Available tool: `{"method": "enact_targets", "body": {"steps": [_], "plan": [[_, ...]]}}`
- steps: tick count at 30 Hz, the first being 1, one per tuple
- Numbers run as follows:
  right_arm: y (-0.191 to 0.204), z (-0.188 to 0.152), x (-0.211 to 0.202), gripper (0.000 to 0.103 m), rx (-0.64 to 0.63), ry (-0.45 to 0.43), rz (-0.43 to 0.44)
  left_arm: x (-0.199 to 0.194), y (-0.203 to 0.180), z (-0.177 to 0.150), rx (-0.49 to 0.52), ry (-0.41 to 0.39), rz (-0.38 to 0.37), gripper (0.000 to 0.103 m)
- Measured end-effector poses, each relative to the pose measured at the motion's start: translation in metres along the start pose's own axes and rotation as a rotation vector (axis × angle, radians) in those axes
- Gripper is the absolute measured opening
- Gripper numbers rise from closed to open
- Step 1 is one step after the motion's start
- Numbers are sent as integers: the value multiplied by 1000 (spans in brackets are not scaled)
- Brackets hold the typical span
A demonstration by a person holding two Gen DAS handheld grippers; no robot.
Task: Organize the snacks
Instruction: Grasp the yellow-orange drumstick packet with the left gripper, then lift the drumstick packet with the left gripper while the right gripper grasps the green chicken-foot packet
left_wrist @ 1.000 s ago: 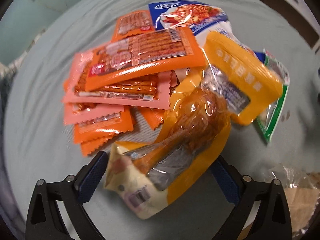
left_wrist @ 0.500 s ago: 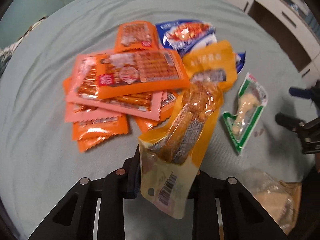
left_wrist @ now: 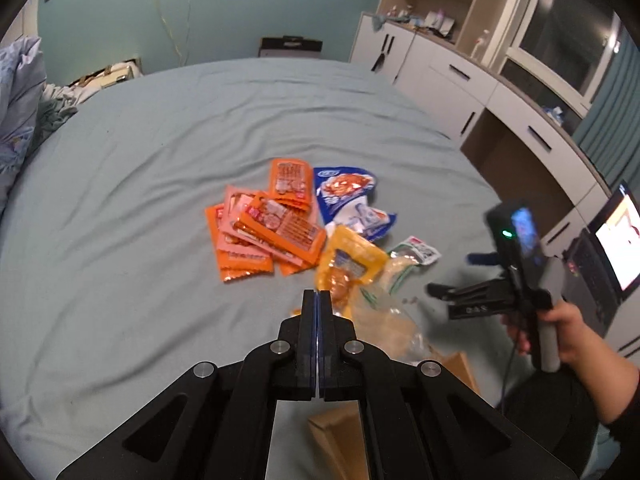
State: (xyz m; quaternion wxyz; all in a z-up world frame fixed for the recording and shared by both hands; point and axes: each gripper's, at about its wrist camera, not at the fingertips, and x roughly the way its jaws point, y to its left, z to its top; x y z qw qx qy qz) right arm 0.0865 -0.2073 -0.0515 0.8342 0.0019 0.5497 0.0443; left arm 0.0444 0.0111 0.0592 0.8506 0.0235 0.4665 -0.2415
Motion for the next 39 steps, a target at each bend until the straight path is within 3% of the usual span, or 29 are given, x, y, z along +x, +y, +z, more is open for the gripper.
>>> {"method": "enact_targets", "body": {"steps": [2, 5, 7, 9, 10, 14, 17, 19, 20, 21, 22, 24, 28, 32, 35, 39], "plan": [[-4, -1, 8, 103, 42, 59, 95, 2, -1, -5, 21, 10, 11, 0], [-15, -2, 19, 103, 155, 133, 258, 34, 1, -7, 27, 53, 64, 3], [-23, 2, 26, 103, 224, 149, 327, 63, 10, -6, 11, 120, 75, 26], [-30, 8, 34, 103, 284, 144, 381, 80, 16, -10, 16, 149, 117, 42], [-34, 12, 39, 103, 313, 143, 407, 89, 20, -12, 19, 163, 149, 45], [-50, 21, 64, 103, 438, 141, 524, 116, 33, -17, -22, 233, 114, 45], [-64, 29, 74, 102, 530, 102, 584, 136, 24, -18, 32, 271, 88, 47], [-69, 33, 79, 87, 550, 79, 596, 148, 11, -20, 100, 286, 74, 61], [-69, 35, 81, 61, 545, 73, 589, 152, 6, -20, 124, 286, 66, 63], [-68, 37, 85, 26, 525, 82, 581, 156, 0, -20, 148, 286, 58, 64], [-64, 37, 89, 15, 515, 93, 580, 160, -6, -20, 170, 289, 51, 65], [-66, 32, 96, 13, 538, 107, 610, 168, -14, -20, 193, 302, 39, 68], [-76, 32, 78, 9, 573, 48, 616, 189, -25, -20, 201, 340, 0, 69], [-94, 27, 36, 8, 599, -92, 633, 200, -27, -18, 172, 374, -12, 66], [-98, 13, 18, 8, 604, -142, 674, 197, -30, -18, 173, 374, -31, 46], [-98, -11, 0, 8, 571, -179, 694, 189, -36, -21, 203, 366, -10, 42]]}}
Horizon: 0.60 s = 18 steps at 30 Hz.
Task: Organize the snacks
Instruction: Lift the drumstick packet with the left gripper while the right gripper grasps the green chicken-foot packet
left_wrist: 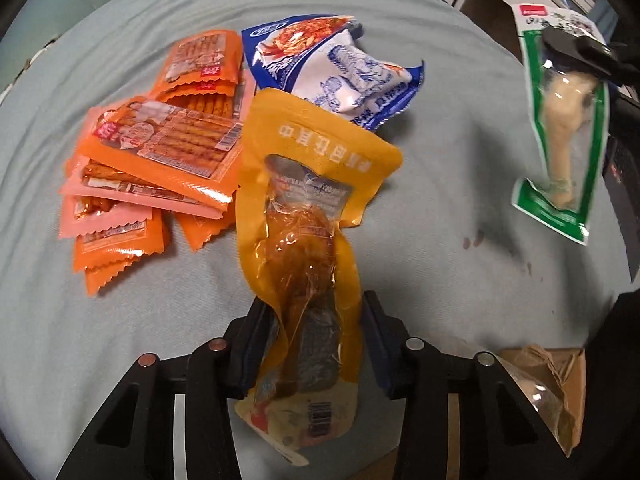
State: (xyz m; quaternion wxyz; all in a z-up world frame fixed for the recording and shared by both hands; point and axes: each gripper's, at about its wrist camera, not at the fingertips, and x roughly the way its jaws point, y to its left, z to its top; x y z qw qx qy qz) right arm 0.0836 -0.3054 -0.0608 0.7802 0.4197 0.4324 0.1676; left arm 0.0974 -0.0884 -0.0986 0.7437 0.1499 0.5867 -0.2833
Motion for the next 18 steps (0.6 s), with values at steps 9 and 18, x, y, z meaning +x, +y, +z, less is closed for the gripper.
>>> {"method": "enact_targets", "body": {"steps": [9, 18], "plan": [[4, -23, -51, 8, -75, -29, 126, -59, 10, -19, -117, -115, 3, 26], [1, -69, -70, 8, -183, -23, 203, -166, -9, -53, -112, -329, 13, 26]]}}
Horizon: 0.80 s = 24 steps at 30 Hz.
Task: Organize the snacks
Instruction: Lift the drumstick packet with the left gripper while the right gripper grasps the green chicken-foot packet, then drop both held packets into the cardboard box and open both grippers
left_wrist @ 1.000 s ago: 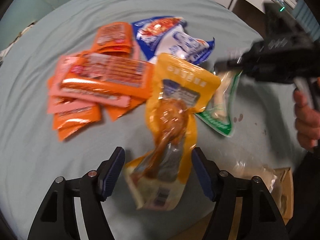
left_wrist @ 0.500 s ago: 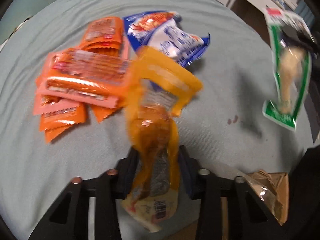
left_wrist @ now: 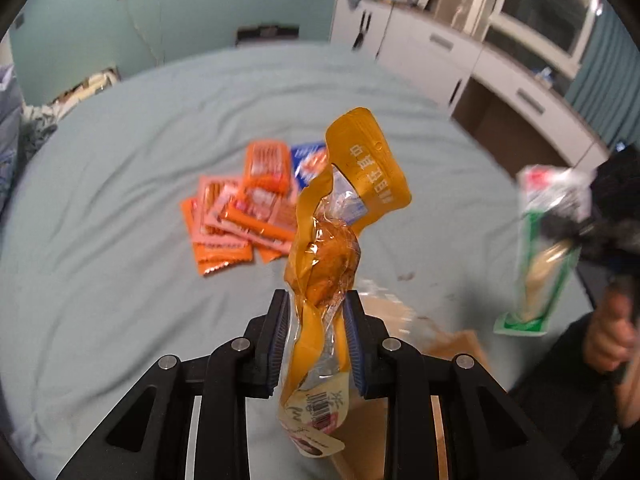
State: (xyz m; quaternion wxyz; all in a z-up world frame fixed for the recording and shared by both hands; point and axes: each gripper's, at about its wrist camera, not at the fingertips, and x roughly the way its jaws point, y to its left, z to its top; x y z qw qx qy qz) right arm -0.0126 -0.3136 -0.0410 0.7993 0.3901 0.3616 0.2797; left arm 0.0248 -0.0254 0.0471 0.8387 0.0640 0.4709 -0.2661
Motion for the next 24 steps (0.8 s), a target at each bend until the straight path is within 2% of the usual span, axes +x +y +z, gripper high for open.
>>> {"method": "enact_targets", "body": {"steps": [3, 5, 8, 11, 15, 18, 19, 20, 21, 22, 24], "plan": [[-2, -11, -2, 8, -24, 22, -14, -30, -13, -16, -9, -48, -72, 26], [-1, -12, -7, 8, -28, 35, -16, -32, -26, -28, 20, -34, -111, 26], [3, -14, -2, 8, -51, 68, -41, -25, -53, -51, 93, 35, -155, 27], [8, -9, 2, 8, -84, 89, -99, -6, -69, -67, 103, 141, -171, 27], [13, -1, 4, 8, -96, 81, -139, 31, -73, -78, 118, 272, -103, 27], [15, 0, 1, 8, -104, 82, -149, 42, -70, -86, 136, 327, -88, 45], [25, -6, -2, 8, -109, 83, -150, 44, -70, -89, 145, 324, -69, 45], [29, -7, -1, 8, -115, 87, -153, 41, -69, -88, 151, 306, -44, 46], [35, -12, 0, 8, -122, 91, -157, 36, -67, -86, 148, 281, -31, 57], [40, -14, 1, 8, -128, 99, -162, 29, -64, -82, 136, 251, -28, 73], [44, -16, 7, 8, -135, 110, -171, 16, -54, -75, 94, 174, -16, 77]]}}
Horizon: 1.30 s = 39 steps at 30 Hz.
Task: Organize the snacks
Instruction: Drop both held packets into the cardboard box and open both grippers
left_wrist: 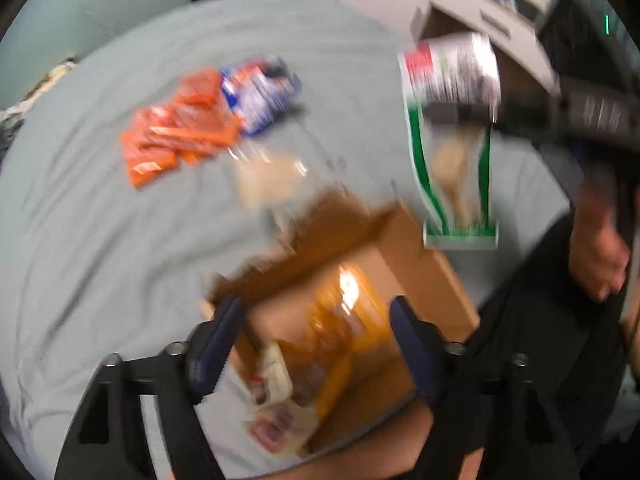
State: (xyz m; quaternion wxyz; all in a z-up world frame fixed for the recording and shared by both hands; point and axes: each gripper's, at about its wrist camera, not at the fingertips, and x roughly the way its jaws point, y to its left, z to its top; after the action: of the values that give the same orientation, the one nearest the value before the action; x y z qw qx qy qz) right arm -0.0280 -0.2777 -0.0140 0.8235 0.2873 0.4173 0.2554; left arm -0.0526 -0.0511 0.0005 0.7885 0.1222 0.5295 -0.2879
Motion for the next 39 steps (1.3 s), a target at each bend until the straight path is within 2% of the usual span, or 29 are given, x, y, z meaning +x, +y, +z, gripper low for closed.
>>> {"method": "enact_targets", "body": {"steps": [4, 7, 14, 20, 22, 24, 25, 28, 31, 33, 34, 39], "plan": [[3, 0, 9, 8, -22, 20, 12, -10, 26, 11, -106, -79, 47, 77], [10, -1, 16, 8, -56, 43, 35, -7, 39, 10, -145, -82, 124, 77], [26, -2, 33, 8, -135, 111, 75, -5, 34, 15, -88, -96, 218, 77], [30, -3, 61, 9, -144, 240, 98, -12, 31, 14, -78, -112, 249, 77], [23, -1, 70, 18, -95, 282, 90, -13, 35, 15, -95, -114, 248, 77], [11, 2, 74, 54, -8, 289, 110, -13, 40, 15, -113, -112, 241, 77], [9, 2, 73, 58, 14, 278, 105, -12, 41, 15, -121, -109, 239, 77], [4, 8, 66, 59, 38, 232, 107, -12, 42, 15, -132, -108, 241, 77], [5, 13, 53, 60, 14, 142, 70, -14, 42, 14, -133, -111, 252, 77], [6, 15, 47, 73, -7, 95, 11, -16, 42, 15, -138, -117, 261, 77], [6, 16, 45, 75, -15, 77, -31, -16, 42, 15, -141, -118, 264, 77], [12, 17, 41, 76, -60, 26, -212, -18, 51, 15, -193, -118, 237, 77]]}}
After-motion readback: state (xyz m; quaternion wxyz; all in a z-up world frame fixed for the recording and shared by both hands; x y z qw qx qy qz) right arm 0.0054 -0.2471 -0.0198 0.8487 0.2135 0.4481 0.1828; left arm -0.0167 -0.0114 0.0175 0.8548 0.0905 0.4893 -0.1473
